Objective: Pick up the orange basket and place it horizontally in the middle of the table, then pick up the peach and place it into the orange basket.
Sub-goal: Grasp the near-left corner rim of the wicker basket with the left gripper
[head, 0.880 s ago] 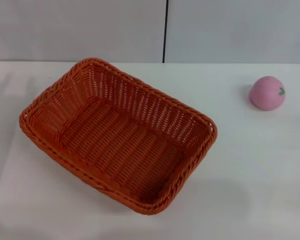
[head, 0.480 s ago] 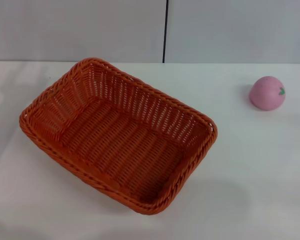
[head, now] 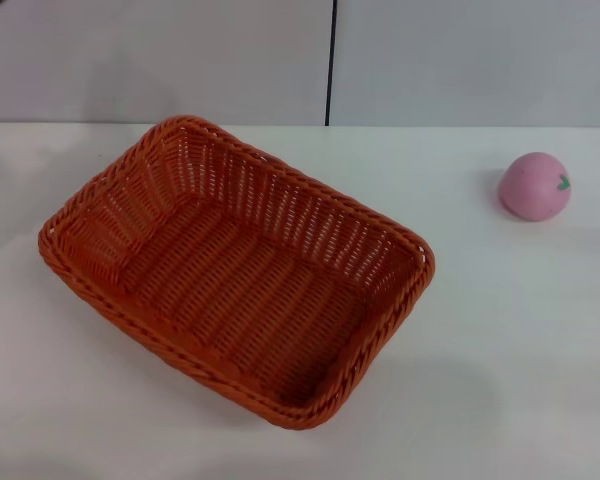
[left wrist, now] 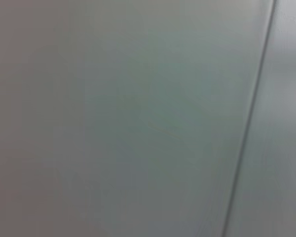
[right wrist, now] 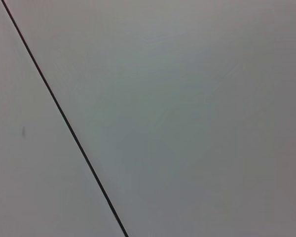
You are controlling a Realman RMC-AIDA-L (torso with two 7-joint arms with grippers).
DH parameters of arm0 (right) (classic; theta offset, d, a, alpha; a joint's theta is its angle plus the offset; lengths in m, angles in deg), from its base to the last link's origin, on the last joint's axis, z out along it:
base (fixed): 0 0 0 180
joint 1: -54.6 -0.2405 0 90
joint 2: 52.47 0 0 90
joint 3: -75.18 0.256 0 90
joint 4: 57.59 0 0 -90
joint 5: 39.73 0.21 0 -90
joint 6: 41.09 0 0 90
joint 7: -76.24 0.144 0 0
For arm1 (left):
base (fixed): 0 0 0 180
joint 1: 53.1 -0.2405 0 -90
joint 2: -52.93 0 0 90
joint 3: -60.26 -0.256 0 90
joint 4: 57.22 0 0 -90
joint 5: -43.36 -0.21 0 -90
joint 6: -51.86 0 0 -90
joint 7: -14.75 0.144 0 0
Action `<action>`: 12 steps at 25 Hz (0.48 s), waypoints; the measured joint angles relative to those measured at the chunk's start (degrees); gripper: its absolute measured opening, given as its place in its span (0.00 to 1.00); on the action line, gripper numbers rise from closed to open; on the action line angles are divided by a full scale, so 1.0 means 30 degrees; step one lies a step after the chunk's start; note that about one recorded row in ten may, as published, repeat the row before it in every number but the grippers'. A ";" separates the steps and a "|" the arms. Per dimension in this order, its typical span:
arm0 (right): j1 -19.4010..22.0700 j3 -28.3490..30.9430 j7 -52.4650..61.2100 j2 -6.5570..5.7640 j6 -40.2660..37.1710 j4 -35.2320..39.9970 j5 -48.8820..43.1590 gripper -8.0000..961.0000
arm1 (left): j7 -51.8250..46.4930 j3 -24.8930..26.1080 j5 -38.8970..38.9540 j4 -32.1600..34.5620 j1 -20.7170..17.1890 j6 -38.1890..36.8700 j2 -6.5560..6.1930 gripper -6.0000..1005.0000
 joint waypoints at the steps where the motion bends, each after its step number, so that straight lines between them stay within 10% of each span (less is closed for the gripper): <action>1: 0.0026 0.0005 0.0000 -0.0002 -0.0001 -0.0003 0.0000 0.85 | -0.0953 -0.0009 -0.1116 0.0750 0.0160 0.0101 -0.0072 0.63; 12: 0.0200 0.0136 0.0024 -0.0005 0.0353 -0.0074 0.0001 0.84 | -0.7778 -0.0744 -1.2341 0.6893 0.2422 -0.0425 -0.0035 0.63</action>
